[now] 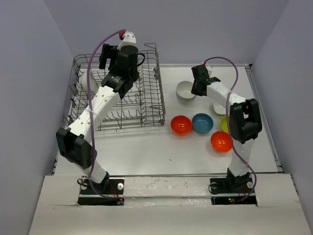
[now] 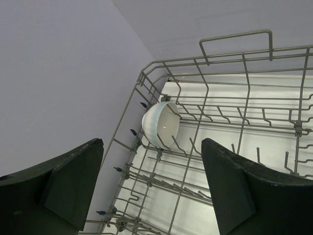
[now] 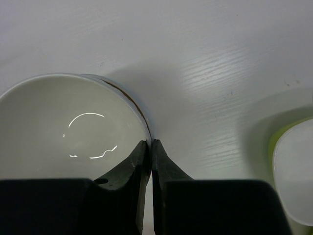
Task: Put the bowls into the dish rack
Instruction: Pick up the bowl from the bowl.
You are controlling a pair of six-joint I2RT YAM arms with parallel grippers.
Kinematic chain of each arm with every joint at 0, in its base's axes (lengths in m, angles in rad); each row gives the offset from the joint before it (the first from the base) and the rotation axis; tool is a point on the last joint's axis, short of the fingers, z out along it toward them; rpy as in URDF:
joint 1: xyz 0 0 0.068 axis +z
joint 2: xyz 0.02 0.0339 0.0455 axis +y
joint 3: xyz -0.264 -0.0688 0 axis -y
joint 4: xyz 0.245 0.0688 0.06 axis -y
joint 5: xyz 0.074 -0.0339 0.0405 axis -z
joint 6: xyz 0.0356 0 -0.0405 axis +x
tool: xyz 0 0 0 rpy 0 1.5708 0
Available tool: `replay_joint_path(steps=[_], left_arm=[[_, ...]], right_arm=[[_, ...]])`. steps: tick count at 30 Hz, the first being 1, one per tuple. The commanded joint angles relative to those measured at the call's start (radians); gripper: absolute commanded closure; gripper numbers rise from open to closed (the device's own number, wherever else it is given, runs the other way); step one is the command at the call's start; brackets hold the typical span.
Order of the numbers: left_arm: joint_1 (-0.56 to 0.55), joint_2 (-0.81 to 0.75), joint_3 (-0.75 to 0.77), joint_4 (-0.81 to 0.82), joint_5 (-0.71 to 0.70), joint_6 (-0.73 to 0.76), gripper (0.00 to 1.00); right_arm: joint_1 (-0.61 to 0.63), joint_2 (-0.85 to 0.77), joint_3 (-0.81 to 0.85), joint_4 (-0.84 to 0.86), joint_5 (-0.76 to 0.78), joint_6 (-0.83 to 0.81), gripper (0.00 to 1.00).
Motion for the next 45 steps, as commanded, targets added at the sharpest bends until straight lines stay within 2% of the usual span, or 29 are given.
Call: replay_joint_path(steps=[1,5,8,21,34,37,45], left_arm=[[-0.006,-0.003,-0.001,0.048,-0.022,-0.002,0.06],[-0.007,-0.003,-0.001,0.048,-0.023,-0.003,0.06],[-0.007,-0.002,-0.001,0.048,-0.025,0.000,0.06],[-0.011,0.004,-0.003,0.048,-0.029,0.004,0.06],[-0.017,0.006,-0.006,0.048,-0.029,0.007,0.06],[-0.017,0.006,-0.007,0.049,-0.031,0.007,0.06],[-0.018,0.011,-0.007,0.052,-0.029,0.007,0.06]], right_arm=[[-0.007,-0.076,0.067,0.011,-0.011,-0.013,0.90],[-0.007,-0.076,0.069,0.009,-0.016,-0.014,0.87],[-0.007,-0.076,0.069,0.006,-0.022,-0.017,0.79],[-0.007,-0.064,0.066,0.005,-0.029,-0.022,0.83],[-0.007,-0.044,0.058,0.005,-0.023,-0.033,0.78],[-0.007,-0.043,0.050,0.003,-0.016,-0.037,0.74],[-0.007,-0.035,0.044,0.005,-0.005,-0.036,0.74]])
